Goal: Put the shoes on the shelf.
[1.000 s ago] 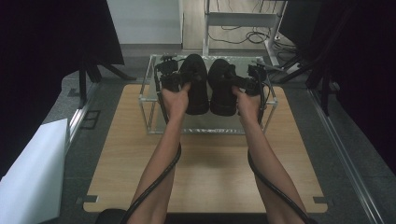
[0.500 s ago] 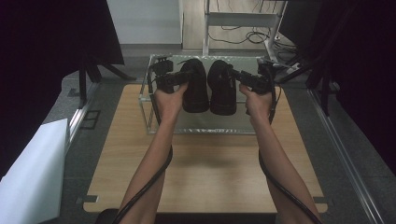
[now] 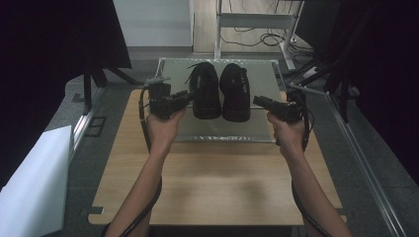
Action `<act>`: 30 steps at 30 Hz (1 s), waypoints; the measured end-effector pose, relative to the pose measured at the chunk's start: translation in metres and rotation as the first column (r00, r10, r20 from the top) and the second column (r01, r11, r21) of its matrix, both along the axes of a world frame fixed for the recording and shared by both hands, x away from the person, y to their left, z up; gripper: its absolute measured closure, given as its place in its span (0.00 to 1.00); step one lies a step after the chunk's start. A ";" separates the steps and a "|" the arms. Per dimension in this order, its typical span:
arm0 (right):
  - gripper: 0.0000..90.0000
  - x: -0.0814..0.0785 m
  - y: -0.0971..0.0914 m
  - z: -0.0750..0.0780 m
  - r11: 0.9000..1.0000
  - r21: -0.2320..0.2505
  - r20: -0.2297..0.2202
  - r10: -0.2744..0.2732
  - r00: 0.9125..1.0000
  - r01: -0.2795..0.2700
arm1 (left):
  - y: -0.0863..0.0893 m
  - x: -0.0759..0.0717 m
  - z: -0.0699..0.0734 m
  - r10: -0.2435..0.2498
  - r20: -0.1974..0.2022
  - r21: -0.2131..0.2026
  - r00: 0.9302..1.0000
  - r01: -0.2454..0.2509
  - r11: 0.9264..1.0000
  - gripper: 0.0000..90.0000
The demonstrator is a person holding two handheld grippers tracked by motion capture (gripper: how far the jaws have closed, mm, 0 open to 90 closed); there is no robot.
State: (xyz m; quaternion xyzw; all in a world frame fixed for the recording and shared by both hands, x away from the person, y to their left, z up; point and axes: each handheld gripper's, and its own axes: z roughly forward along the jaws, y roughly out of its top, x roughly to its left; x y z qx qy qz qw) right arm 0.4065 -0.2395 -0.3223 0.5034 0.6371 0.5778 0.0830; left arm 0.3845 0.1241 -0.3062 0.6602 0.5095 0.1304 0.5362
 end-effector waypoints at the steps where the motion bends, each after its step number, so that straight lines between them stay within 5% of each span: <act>1: 0.80 -0.009 -0.002 -0.005 1.000 -0.002 -0.001 0.012 1.000 -0.012 | 0.000 -0.004 -0.003 -0.009 -0.002 0.000 1.000 0.009 1.000 0.79; 7: 0.91 -0.029 0.002 -0.015 0.998 0.002 0.010 0.067 0.998 -0.067 | -0.006 -0.022 -0.021 -0.057 0.003 0.020 0.998 0.057 0.998 0.86; 13: 0.92 -0.036 0.019 -0.023 0.992 -0.033 0.012 0.120 0.993 -0.120 | -0.015 -0.025 -0.028 -0.063 0.016 0.042 0.998 0.063 0.997 0.86; 19: 0.93 -0.030 0.026 -0.022 0.993 -0.075 0.033 0.093 0.995 -0.091 | -0.017 -0.014 -0.029 -0.047 0.009 0.042 0.999 0.047 0.998 0.88; 30: 0.92 -0.006 0.029 -0.029 0.999 -0.035 0.012 0.030 0.999 -0.030 | -0.023 0.013 -0.031 -0.040 -0.024 0.011 0.999 0.040 0.999 0.88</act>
